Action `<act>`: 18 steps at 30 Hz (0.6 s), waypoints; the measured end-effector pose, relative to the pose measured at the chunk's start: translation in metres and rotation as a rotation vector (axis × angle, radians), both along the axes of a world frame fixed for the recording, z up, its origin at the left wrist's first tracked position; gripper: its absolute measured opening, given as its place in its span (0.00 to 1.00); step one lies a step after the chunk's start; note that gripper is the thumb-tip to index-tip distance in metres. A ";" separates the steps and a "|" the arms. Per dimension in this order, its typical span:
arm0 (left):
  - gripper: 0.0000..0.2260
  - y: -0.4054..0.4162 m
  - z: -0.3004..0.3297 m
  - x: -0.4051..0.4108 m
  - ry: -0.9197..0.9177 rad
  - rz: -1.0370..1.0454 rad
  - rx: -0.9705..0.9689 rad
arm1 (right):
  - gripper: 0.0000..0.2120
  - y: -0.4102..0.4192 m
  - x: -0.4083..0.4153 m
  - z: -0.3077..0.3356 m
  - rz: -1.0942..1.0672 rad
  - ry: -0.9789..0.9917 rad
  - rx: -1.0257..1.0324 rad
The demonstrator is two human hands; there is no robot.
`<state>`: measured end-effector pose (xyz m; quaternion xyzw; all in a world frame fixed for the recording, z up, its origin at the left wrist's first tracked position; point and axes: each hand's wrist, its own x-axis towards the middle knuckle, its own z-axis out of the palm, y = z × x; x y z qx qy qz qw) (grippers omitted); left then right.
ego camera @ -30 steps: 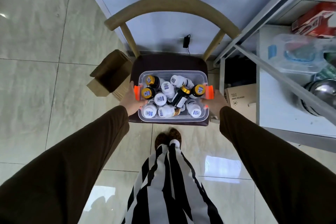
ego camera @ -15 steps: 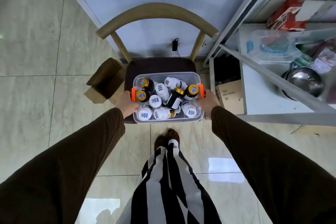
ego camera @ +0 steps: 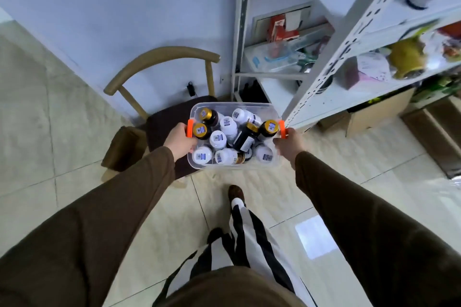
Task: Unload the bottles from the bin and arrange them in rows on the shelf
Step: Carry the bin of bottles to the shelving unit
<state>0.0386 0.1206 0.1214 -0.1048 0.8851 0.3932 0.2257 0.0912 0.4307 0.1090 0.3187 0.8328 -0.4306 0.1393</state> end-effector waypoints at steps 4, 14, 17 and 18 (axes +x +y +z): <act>0.12 0.061 0.024 0.021 0.015 -0.127 0.032 | 0.11 0.053 0.062 0.026 -0.163 0.014 -0.047; 0.10 0.292 0.045 0.075 0.061 -0.441 0.036 | 0.13 0.239 0.203 0.053 -0.500 0.066 -0.028; 0.12 0.377 0.044 0.091 0.063 -0.535 -0.004 | 0.12 0.308 0.239 0.051 -0.570 0.065 -0.024; 0.12 0.403 0.045 0.096 0.070 -0.553 -0.004 | 0.10 0.330 0.250 0.051 -0.587 0.068 -0.029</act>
